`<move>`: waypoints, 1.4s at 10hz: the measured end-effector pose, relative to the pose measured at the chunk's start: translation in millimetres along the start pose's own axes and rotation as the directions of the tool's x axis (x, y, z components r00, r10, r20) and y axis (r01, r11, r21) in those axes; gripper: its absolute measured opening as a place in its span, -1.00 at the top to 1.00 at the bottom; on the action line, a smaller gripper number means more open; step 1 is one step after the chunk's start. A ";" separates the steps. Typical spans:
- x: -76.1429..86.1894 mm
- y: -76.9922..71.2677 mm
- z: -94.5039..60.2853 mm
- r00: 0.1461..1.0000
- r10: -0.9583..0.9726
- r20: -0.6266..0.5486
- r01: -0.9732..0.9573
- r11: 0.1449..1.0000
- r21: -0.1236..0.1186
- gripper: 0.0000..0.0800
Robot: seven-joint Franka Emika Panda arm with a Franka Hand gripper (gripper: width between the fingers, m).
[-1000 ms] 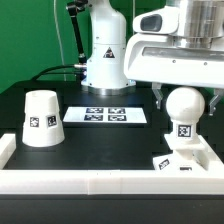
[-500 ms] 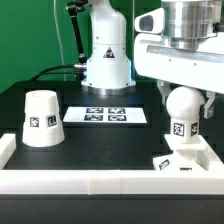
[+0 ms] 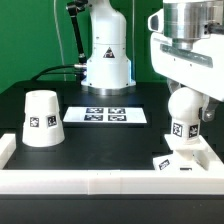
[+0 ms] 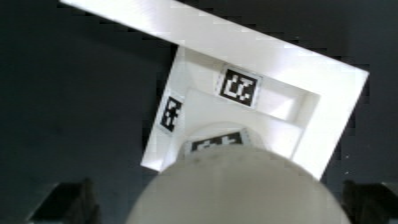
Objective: Assemble lamp
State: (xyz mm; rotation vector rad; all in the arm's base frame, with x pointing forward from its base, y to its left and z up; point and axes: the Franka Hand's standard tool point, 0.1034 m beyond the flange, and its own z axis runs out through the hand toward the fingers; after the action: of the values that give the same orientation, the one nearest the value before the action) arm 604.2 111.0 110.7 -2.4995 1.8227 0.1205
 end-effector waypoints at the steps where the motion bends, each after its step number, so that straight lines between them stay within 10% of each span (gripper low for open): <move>1: -2.0 -0.4 0.2 0.998 0.059 0.008 -0.059 0.998 0.002 -0.74; 6: -1.5 0.7 0.3 0.957 -0.289 -0.023 0.288 0.957 -0.019 -0.75; 14: 3.5 1.3 0.3 0.543 -0.839 -0.010 0.839 0.543 -0.034 -0.75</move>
Offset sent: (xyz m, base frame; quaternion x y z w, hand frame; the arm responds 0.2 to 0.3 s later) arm 0.0002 -0.0090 0.0056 -0.0360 0.0754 -0.2811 0.9560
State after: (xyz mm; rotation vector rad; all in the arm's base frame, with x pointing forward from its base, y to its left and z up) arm 604.1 107.3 110.2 -3.0714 0.4069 0.0644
